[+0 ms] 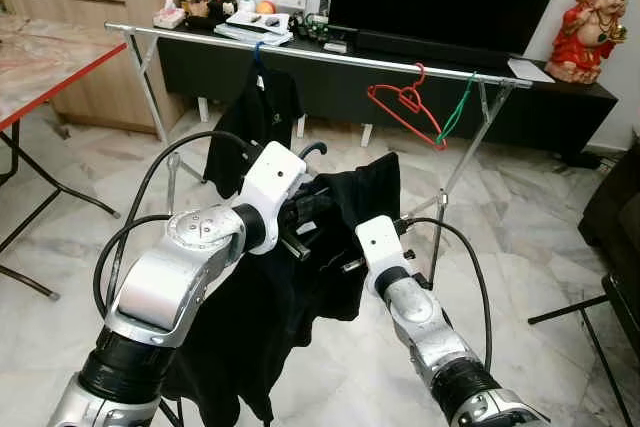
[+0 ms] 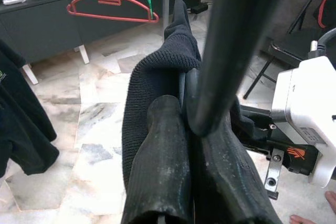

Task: Hang hanger

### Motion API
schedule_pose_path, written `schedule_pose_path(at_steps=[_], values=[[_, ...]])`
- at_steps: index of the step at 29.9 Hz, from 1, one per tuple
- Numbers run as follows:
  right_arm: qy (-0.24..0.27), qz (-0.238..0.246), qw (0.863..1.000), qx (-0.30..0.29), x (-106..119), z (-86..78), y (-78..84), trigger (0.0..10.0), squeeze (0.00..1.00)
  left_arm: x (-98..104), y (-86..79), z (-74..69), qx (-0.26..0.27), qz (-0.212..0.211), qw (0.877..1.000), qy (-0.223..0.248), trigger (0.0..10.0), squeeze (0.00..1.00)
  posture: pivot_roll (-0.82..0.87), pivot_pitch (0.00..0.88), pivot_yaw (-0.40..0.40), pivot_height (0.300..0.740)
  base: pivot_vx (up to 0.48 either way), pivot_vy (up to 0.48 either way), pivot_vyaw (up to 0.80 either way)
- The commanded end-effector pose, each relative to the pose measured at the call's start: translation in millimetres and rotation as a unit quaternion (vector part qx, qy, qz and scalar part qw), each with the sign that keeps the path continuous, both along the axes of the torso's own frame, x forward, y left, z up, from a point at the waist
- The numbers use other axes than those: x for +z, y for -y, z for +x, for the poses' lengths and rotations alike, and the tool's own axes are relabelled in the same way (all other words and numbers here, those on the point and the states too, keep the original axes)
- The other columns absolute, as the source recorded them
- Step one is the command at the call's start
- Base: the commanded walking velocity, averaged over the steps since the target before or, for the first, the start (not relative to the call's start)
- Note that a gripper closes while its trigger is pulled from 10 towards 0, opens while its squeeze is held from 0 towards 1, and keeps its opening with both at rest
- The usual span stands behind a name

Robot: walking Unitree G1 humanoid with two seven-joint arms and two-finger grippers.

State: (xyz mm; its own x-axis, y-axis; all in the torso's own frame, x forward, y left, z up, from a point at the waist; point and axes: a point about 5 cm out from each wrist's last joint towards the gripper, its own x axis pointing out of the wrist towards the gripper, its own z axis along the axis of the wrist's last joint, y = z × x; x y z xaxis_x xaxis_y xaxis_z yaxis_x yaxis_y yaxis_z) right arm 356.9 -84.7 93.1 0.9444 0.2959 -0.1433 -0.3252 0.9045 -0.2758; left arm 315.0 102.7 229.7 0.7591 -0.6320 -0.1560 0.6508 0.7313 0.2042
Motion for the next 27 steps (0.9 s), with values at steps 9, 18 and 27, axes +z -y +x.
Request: schedule_pose_path(at_steps=[9,18,27], values=[[0.001,-0.001,1.0,-0.023,6.3,7.0,11.0,0.0,0.0,4.8,4.2,-6.5,-0.024,0.008,1.0,0.014,10.0,0.0,0.17,0.0,-0.1,0.74,0.0,0.0,0.0],[0.009,-0.021,0.998,-0.055,14.2,14.9,36.8,0.0,0.0,-33.0,-24.5,-25.1,-0.075,0.137,0.988,-0.007,10.0,0.0,0.16,0.0,-0.099,0.74,0.0,0.0,0.0],[0.009,-0.052,0.994,-0.097,20.7,20.0,76.3,0.0,0.0,-49.5,-64.2,-46.8,-0.106,0.178,0.978,-0.032,10.0,0.0,0.16,0.0,-0.102,0.74,0.0,0.0,0.0]])
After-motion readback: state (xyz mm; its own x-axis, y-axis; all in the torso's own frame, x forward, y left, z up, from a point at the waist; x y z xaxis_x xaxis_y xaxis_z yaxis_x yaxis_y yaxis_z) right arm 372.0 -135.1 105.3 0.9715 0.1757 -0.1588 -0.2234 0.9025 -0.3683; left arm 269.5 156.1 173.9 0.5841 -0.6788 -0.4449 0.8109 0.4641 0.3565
